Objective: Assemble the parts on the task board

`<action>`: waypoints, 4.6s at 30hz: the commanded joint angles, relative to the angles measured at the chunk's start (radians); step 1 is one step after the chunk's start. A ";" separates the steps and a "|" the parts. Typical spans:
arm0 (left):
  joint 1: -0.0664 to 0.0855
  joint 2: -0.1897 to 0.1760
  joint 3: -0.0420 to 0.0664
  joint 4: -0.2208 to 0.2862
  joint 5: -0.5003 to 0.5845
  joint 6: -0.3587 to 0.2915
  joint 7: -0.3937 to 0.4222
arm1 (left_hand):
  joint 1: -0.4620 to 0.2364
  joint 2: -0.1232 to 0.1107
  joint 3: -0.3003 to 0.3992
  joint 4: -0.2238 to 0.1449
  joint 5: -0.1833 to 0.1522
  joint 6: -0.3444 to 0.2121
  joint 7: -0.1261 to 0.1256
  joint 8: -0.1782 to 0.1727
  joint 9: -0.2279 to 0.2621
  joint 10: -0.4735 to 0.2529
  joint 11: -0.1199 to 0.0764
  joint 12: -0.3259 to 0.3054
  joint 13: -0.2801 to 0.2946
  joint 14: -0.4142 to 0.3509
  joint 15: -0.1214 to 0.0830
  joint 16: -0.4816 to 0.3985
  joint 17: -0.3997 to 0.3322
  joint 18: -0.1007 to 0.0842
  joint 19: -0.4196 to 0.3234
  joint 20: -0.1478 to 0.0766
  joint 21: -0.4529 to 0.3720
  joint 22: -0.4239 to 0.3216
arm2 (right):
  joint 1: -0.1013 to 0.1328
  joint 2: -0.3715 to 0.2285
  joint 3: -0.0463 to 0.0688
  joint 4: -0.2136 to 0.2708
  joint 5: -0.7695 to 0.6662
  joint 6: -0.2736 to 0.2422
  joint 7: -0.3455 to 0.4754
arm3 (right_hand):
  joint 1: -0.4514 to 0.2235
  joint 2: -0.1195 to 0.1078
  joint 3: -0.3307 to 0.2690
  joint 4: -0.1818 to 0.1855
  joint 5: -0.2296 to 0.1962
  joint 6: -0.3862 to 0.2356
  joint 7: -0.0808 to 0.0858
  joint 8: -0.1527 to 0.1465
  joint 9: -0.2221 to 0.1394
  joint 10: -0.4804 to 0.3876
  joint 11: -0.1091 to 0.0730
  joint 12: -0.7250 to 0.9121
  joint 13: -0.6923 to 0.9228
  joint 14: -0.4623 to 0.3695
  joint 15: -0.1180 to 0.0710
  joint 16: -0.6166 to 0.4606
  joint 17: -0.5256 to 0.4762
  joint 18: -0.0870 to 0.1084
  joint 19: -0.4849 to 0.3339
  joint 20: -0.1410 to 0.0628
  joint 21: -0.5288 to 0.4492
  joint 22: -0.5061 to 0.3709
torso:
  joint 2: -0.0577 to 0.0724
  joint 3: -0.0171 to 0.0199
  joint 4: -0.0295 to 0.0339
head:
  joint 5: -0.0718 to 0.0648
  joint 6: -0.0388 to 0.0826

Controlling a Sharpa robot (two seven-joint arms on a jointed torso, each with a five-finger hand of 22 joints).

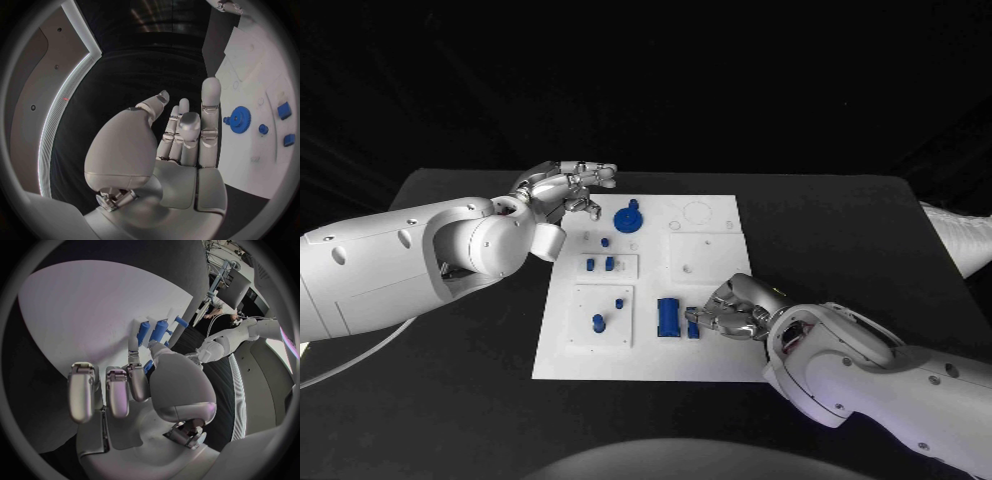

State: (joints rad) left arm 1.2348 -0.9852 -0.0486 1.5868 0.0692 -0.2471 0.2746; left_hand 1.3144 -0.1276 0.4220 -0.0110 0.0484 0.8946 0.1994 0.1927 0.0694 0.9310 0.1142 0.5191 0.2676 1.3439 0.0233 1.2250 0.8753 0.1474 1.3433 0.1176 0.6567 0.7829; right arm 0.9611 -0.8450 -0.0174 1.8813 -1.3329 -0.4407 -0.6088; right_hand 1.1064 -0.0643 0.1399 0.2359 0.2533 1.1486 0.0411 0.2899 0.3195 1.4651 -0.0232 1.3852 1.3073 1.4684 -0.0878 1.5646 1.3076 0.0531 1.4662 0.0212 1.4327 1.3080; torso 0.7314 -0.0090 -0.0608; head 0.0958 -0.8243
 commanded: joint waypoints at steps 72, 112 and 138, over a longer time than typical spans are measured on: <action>-0.058 0.125 -0.013 -0.203 0.082 0.092 0.100 | -0.042 0.007 -0.026 0.048 0.004 0.065 -0.037 -0.040 -0.004 0.126 0.026 -0.286 -0.200 -0.386 0.099 -0.874 -0.633 0.038 -0.464 0.109 -0.527 -0.395 | 0.116 0.122 0.049 -0.544 1.138 0.109 0.973 | 0.324 0.099 -0.096 -0.185 -0.168 -0.194 0.128 -0.218 -0.102 -0.436 0.167 -1.296 -0.949 -0.430 0.201 -1.444 -0.881 0.134 -0.498 0.195 -1.232 -1.030 | -0.103 -0.0207 -0.0367 | -0.012 0.165; -0.175 0.203 0.043 -0.043 -0.054 -0.468 0.234 | -0.980 0.128 -0.346 0.011 -0.048 -0.644 -0.199 -0.193 -0.069 -0.667 -0.114 -0.519 -0.268 -1.097 -0.023 -1.225 -0.875 -0.077 -1.133 -0.047 -0.657 -0.711 | 0.090 0.069 0.019 -0.323 1.327 -0.315 1.124 | -0.751 0.064 -0.140 -0.236 -0.253 -0.895 -0.041 -0.290 -0.320 -1.187 0.023 -1.385 -1.307 -1.169 0.088 -1.565 -1.308 -0.053 -1.184 -0.021 -1.433 -1.308 | -0.187 0.0090 0.0608 | -0.096 0.224; -0.185 0.205 0.049 -0.017 -0.069 -0.523 0.245 | -1.201 0.128 -0.422 0.011 -0.048 -0.809 -0.199 -0.193 -0.069 -0.840 -0.114 -0.519 -0.268 -1.260 -0.023 -1.225 -0.875 -0.147 -1.269 -0.118 -0.657 -0.783 | 0.089 0.065 0.017 -0.311 1.333 -0.329 1.129 | -0.985 0.064 -0.140 -0.236 -0.253 -1.063 -0.041 -0.290 -0.320 -1.371 0.023 -1.385 -1.307 -1.368 0.088 -1.565 -1.308 -0.053 -1.370 -0.021 -1.433 -1.308 | -0.187 0.0090 0.0608 | -0.096 0.224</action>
State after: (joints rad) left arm 1.0499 -0.7818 -0.0009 1.5678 0.0148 -0.7637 0.5004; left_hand 0.1438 -0.0002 0.0053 -0.0001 0.0066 0.1057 -0.0004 0.0067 0.0016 0.1115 0.0002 0.0057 0.0012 0.1048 -0.0015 0.0066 0.0011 0.0147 0.0920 0.0001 0.0062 0.0022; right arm 1.0504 -0.7801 -0.0003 1.5688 0.0013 -0.7665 0.5055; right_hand 0.1634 0.0006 0.0003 -0.0040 0.0052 0.1160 0.0001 0.0033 0.0012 0.1285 0.0020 0.0066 0.0016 0.1366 -0.0007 0.0039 0.0013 0.0216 0.1292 0.0005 0.0037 0.0016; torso 0.5442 0.0001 0.0000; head -0.0001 -0.6000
